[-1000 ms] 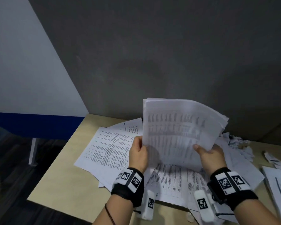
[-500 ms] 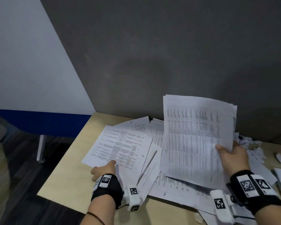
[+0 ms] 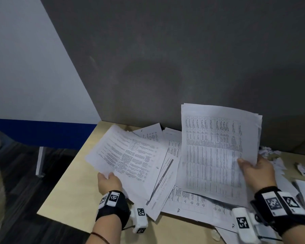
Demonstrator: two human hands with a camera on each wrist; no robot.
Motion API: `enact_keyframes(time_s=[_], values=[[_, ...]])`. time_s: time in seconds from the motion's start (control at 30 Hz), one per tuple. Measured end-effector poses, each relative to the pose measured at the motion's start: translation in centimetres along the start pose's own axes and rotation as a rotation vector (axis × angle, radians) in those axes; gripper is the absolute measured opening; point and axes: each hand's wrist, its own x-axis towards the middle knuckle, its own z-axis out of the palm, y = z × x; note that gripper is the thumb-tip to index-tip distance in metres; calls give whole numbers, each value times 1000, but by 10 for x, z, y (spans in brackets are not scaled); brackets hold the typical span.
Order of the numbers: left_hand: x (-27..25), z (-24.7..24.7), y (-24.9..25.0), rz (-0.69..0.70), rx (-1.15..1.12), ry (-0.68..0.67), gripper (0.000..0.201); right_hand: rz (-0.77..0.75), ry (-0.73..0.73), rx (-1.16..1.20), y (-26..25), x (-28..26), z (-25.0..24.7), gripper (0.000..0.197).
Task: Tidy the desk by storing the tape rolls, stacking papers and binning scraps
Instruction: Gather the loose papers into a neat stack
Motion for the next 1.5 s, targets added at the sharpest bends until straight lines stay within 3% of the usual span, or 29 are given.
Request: enact_keyframes(time_s=[0.07, 0.17, 0.3, 0.47, 0.7, 0.83, 0.97, 1.03, 1.27, 1.4, 1.43, 1.5], values=[[4, -2, 4, 70, -78, -4, 40, 10, -5, 8, 0, -2, 2, 31], [5, -9, 20, 252, -238, -24, 10, 14, -13, 28, -5, -5, 5, 32], [-11, -24, 61, 358, -509, -212, 33, 12, -4, 45, -13, -6, 10, 32], [-32, -18, 86, 459, -555, -390, 30, -13, 51, 107, -27, -4, 11, 31], [-47, -16, 116, 529, -653, -371, 31, -101, 208, 148, -41, 4, -14, 31], [-56, -16, 126, 580, -689, -449, 30, -124, 262, 225, -46, 5, -29, 30], [-77, 0, 124, 583, -668, -558, 25, -143, 206, 255, -55, -4, -28, 15], [-91, 12, 118, 590, -653, -619, 29, -140, 110, 264, -55, -10, -21, 7], [-118, 42, 84, 513, -487, -730, 23, -83, -180, 250, -30, -36, -7, 26], [-119, 49, 84, 498, -450, -722, 22, -40, -224, 374, -26, -40, -9, 16], [-120, 51, 86, 509, -453, -702, 22, -52, -240, 395, -28, -41, -9, 18], [-125, 55, 92, 529, -476, -653, 20, -81, -263, 394, -27, -41, -7, 49]])
